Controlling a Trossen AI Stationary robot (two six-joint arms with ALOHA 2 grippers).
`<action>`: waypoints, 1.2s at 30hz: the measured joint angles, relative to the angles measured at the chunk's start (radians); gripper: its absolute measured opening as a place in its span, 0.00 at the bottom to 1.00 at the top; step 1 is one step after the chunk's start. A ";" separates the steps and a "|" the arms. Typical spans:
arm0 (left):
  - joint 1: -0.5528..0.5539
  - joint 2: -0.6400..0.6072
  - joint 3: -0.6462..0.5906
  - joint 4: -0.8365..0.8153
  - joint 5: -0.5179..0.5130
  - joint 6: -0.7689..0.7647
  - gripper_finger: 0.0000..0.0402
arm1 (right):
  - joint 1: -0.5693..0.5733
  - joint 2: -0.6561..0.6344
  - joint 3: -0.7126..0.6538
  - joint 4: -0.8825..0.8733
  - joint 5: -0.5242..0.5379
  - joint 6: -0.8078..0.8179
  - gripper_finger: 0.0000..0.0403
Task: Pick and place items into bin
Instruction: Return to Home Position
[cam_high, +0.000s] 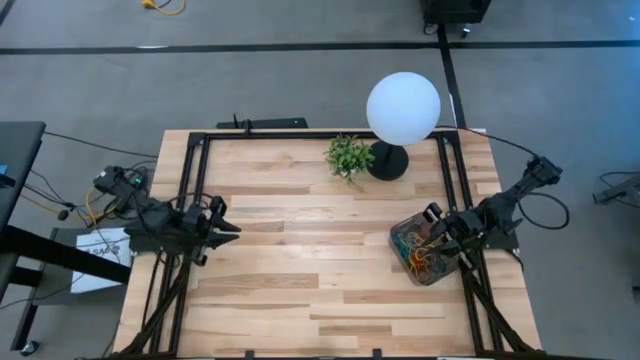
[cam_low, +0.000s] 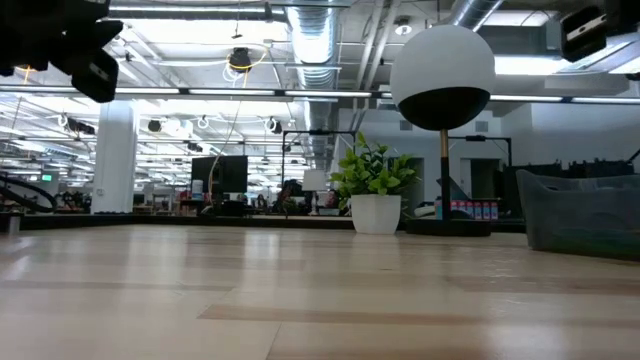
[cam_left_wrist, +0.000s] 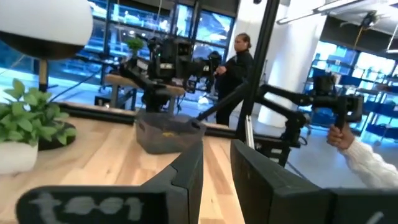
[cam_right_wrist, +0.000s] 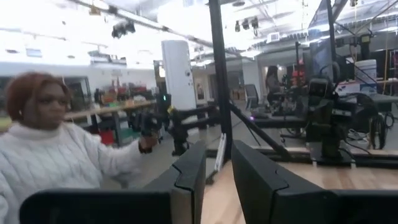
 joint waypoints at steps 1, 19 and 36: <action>0.016 -0.001 0.000 0.001 0.012 0.001 0.17 | 0.000 -0.015 0.000 -0.030 0.000 -0.011 0.18; 0.115 0.000 -0.001 -0.126 0.121 0.114 0.17 | 0.000 -0.080 0.000 -0.166 0.001 0.070 0.18; 0.115 0.000 -0.001 -0.129 0.121 0.103 0.17 | 0.000 -0.080 0.000 -0.166 0.002 0.071 0.18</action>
